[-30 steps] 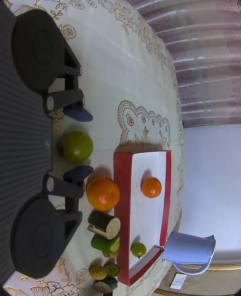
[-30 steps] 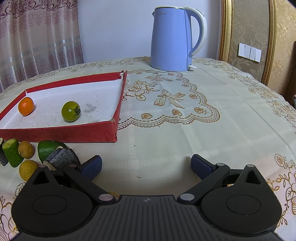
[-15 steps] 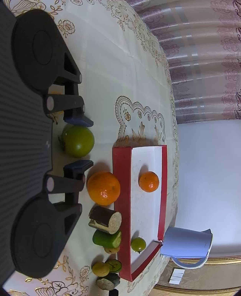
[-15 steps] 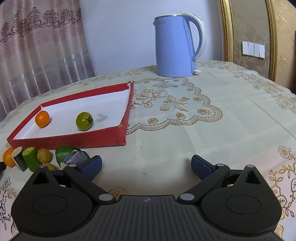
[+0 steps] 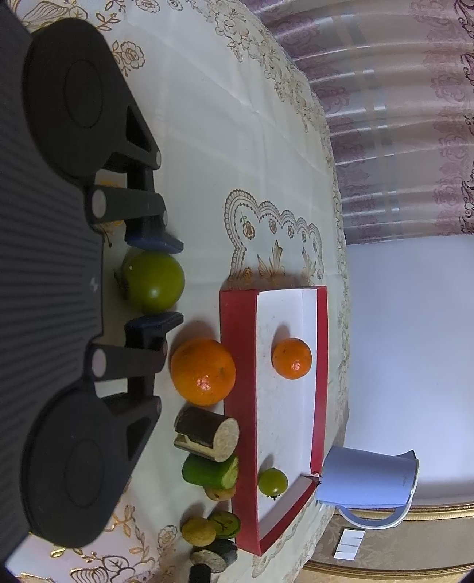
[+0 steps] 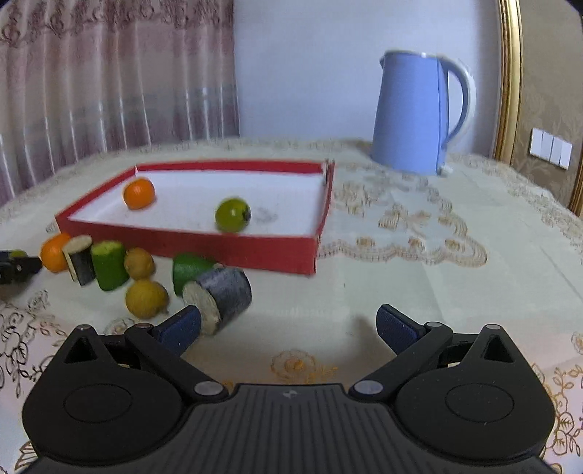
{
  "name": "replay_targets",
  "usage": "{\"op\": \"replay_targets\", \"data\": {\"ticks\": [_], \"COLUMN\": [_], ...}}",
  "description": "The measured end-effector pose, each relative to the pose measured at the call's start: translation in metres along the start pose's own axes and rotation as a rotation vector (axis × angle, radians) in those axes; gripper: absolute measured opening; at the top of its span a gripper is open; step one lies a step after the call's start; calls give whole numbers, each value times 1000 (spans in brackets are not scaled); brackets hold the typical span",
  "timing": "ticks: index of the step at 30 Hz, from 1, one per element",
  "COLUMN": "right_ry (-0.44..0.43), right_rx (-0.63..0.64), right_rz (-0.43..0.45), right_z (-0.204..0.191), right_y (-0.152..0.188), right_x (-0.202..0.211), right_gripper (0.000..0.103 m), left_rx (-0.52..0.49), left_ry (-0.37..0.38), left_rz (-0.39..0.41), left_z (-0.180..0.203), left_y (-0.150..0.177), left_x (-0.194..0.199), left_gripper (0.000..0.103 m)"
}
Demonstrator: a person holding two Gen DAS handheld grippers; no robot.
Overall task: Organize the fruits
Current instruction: 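Carry the green fruit into the tray and open the left gripper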
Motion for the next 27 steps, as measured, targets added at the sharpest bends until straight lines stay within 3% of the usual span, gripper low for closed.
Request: {"op": "replay_targets", "data": {"ticks": [8,20,27], "right_ry": [-23,-24,-24], "right_rx": [-55,-56,-56], "right_rz": [-28,-30,-30], "right_z": [8,8,8], "right_y": [4,4,4], "right_x": [-3,-3,-4], "right_gripper": [103,103,103], "left_rx": [23,-6,-13], "left_ry": [14,63,53], "left_rz": [0,72,61], "left_z": [-5,20,36], "left_y": [-7,-64,-82], "left_x": [5,5,-19], "left_gripper": [31,31,31]}}
Point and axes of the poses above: each gripper's, at about its wrist camera, not at the fingertips, and x roughly against the way its jaws point, z to its right, y to its underside, the point moved 6 cm from there along -x, roughly the way its jaws point, and after that the axes turned 3 degrees about -z, right-handed, at the moved point
